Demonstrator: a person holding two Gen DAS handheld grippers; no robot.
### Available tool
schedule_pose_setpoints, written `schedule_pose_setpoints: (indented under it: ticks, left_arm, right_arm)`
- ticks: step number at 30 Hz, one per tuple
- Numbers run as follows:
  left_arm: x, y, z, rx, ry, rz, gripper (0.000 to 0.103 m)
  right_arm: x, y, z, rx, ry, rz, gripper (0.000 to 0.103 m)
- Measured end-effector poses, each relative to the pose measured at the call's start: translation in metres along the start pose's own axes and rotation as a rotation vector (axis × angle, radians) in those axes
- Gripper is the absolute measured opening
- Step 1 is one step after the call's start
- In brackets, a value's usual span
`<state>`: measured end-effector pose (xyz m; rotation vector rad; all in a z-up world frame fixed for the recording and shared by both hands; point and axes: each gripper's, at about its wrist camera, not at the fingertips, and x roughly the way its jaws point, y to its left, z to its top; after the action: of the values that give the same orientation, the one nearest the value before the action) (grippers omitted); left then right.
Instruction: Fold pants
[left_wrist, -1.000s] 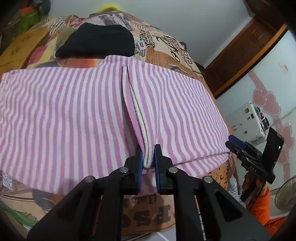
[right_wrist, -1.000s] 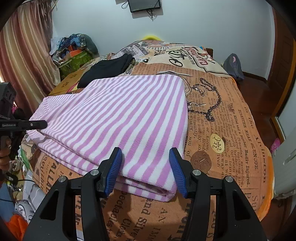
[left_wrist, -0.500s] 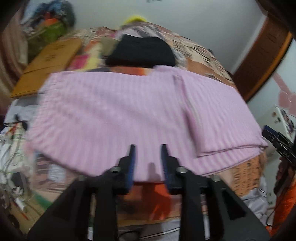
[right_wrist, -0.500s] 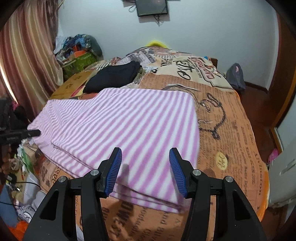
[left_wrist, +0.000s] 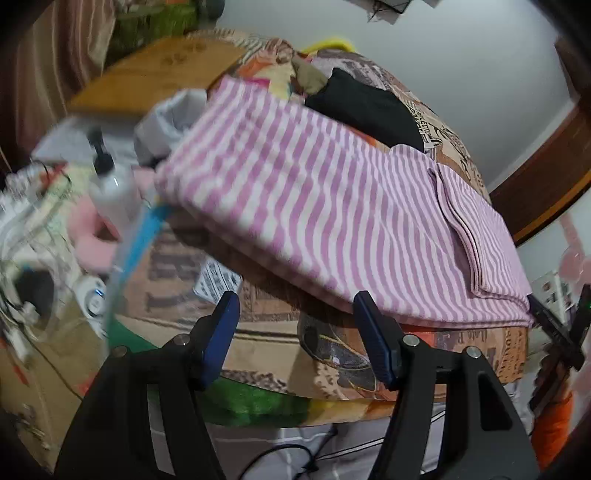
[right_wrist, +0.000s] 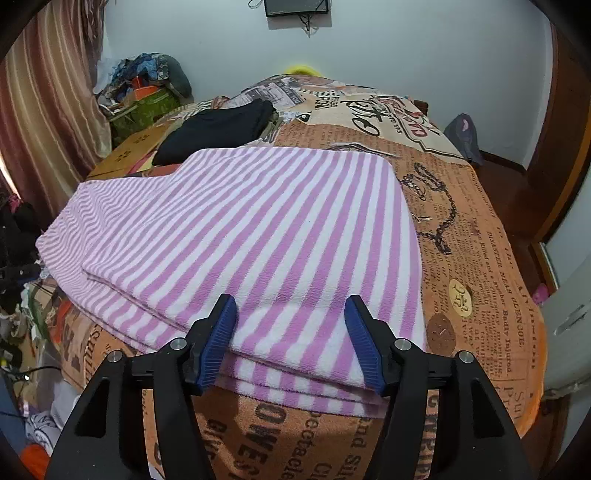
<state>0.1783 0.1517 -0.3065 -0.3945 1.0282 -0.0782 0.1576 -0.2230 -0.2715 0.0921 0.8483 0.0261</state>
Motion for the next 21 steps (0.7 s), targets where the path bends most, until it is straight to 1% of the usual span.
schedule_pose_setpoints:
  ticks: [3,7,11,14,15,16,18,19,20,21]
  left_arm:
    - [0.013,0.007,0.003,-0.054,0.011,-0.059,0.064]
    - [0.023,0.017,0.014,-0.126,-0.004,-0.146,0.064]
    - [0.031,0.027,0.027,-0.198,-0.022,-0.176,0.064]
    - [0.036,0.028,0.040,-0.210,-0.048,-0.152,0.063]
    - [0.038,0.026,0.046,-0.204,-0.060,-0.130,0.063]
    - [0.040,0.024,0.053,-0.201,-0.068,-0.113,0.061]
    - [0.042,0.023,0.061,-0.199,-0.072,-0.084,0.054]
    - [0.044,0.022,0.067,-0.193,-0.072,-0.062,0.048]
    - [0.045,0.021,0.070,-0.185,-0.071,-0.052,0.039]
    - [0.047,0.020,0.074,-0.172,-0.067,-0.049,0.035]
  right_arm:
    - [0.000,0.001,0.000,0.008,0.004,-0.007,0.060]
    - [0.001,0.001,0.000,0.010,0.007,-0.017,0.062]
    - [0.001,0.002,0.001,0.011,0.008,-0.019,0.063]
    - [0.002,0.002,0.001,0.015,0.006,-0.020,0.063]
    - [0.002,0.002,0.001,0.014,0.007,-0.021,0.064]
    - [0.003,0.002,0.002,0.012,0.008,-0.021,0.064]
    - [0.003,0.002,0.003,0.009,0.011,-0.022,0.064]
    - [0.003,0.002,0.003,0.008,0.012,-0.022,0.064]
    - [0.003,0.002,0.003,0.008,0.013,-0.021,0.064]
    - [0.003,0.002,0.003,0.008,0.015,-0.022,0.064]
